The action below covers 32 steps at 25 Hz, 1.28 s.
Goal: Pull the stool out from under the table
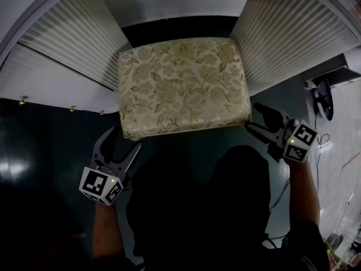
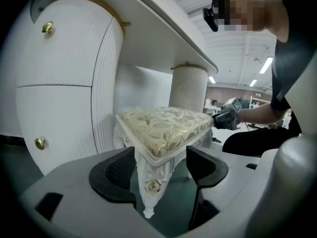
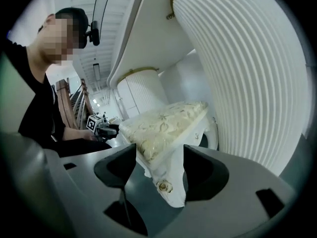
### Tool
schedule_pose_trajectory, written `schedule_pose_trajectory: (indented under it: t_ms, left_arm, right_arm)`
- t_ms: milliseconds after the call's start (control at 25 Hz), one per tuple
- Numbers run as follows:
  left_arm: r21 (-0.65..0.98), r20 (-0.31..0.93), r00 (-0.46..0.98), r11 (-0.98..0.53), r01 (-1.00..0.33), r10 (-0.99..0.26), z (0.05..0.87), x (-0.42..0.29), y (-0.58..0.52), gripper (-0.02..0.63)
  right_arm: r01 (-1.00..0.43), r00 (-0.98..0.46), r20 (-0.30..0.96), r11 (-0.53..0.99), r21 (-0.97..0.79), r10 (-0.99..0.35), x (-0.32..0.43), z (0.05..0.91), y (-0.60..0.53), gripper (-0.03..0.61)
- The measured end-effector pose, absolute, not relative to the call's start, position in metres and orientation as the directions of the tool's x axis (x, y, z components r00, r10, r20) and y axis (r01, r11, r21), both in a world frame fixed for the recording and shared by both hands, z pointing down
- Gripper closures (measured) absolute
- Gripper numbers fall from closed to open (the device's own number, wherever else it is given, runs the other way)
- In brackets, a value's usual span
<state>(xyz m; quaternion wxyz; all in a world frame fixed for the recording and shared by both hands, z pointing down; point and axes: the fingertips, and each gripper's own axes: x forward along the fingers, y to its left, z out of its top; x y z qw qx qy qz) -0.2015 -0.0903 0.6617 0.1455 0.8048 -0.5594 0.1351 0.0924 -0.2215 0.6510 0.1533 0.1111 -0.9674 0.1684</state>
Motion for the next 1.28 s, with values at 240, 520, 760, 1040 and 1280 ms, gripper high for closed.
schedule_pose_trajectory:
  t_ms: [240, 520, 760, 1040, 1280]
  left_arm:
    - [0.277, 0.312, 0.459, -0.382, -0.882, -0.832, 0.646, -0.203, -0.1, 0.291]
    - [0.397, 0.324, 0.522, -0.387, -0.832, -0.789, 0.64, -0.203, -0.117, 0.282]
    - [0.46, 0.403, 0.503, -0.306, -0.834, -0.765, 0.644, -0.21, -0.132, 0.279]
    - [0.535, 0.592, 0.449, -0.091, -0.84, -0.669, 0.652, -0.215, -0.139, 0.243]
    - [0.532, 0.685, 0.407, 0.034, -0.846, -0.604, 0.661, -0.212, -0.173, 0.207]
  right_arm:
    - [-0.243, -0.945, 0.294, 0.912, -0.331, -0.145, 0.075, 0.641, -0.227, 0.324]
    - [-0.225, -0.933, 0.343, 0.916, -0.331, -0.105, 0.071, 0.642, -0.226, 0.317]
    - [-0.306, -0.919, 0.372, 0.837, -0.454, -0.133, 0.066, 0.634, -0.239, 0.314]
    - [-0.499, -0.853, 0.494, 0.54, -0.678, -0.168, 0.063, 0.649, -0.262, 0.305]
    - [-0.548, -0.811, 0.57, 0.513, -0.661, -0.132, 0.041, 0.654, -0.296, 0.305]
